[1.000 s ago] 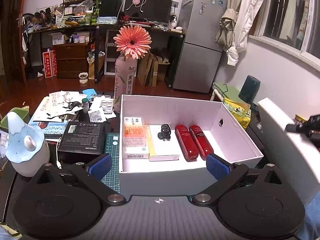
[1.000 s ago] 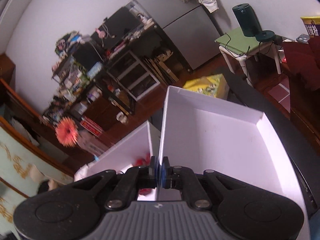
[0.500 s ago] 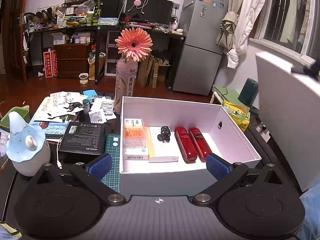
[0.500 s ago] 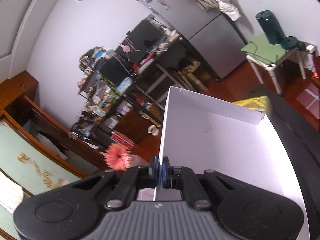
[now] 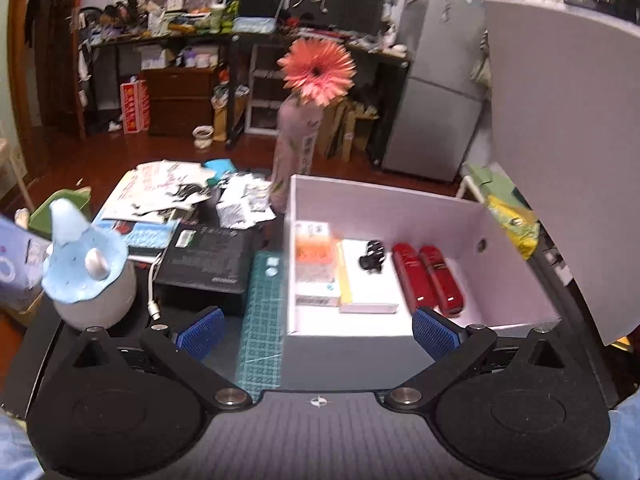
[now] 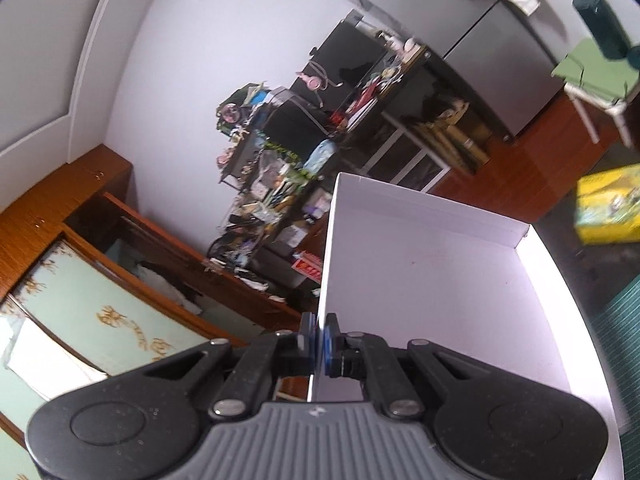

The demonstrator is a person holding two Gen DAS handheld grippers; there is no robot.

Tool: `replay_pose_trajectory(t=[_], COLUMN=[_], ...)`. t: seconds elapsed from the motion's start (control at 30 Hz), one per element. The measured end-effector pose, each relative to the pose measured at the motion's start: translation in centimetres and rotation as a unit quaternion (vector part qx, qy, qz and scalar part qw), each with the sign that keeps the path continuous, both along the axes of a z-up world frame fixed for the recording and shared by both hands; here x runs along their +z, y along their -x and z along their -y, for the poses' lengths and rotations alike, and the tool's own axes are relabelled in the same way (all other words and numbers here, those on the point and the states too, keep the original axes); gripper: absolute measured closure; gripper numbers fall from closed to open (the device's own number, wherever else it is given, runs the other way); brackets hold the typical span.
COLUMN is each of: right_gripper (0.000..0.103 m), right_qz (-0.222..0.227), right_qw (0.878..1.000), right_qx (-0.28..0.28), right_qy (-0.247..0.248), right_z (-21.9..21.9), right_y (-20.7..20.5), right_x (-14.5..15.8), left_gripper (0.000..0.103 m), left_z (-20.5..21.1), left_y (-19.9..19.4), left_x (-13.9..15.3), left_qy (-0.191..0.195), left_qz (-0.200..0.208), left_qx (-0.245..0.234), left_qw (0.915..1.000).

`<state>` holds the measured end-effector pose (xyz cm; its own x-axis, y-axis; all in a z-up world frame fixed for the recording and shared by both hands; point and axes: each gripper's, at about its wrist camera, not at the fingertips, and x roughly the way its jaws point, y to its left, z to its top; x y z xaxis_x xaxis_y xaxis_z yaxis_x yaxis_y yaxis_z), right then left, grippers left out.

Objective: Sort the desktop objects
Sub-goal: 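Swing the raised white lid toward the open box with the right gripper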

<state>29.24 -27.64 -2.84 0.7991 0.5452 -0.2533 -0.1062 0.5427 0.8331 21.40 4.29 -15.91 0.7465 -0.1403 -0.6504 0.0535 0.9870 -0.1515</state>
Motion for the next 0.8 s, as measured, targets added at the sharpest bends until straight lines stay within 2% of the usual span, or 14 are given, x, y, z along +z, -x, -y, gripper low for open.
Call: replay_pose_trajectory(t=[0.33, 0.6, 0.8], right_gripper=[0.100, 0.100, 0.100], right_qz=[0.015, -0.007, -0.014], right_qw=[0.997, 0.995, 0.993], right_qx=[0.024, 0.028, 0.029], right_qy=[-0.072, -0.100, -0.112], right_z=[-5.7, -8.7, -10.2], right_y=[-0.9, -1.5, -1.5], right_x=[-2.3, -5.1, -6.2], left_gripper=[0.001, 0.001, 0.001], left_z=[-0.9, -1.7, -2.6], left_y=[-0.3, -0.8, -0.9], left_x=[0.1, -0.4, -0.2], left_qy=[0.016, 0.015, 0.009], left_qz=[-0.008, -0.023, -0.019], left_qx=[0.010, 0.032, 0.046], left_qw=[0.9998, 0.9991, 0.9987])
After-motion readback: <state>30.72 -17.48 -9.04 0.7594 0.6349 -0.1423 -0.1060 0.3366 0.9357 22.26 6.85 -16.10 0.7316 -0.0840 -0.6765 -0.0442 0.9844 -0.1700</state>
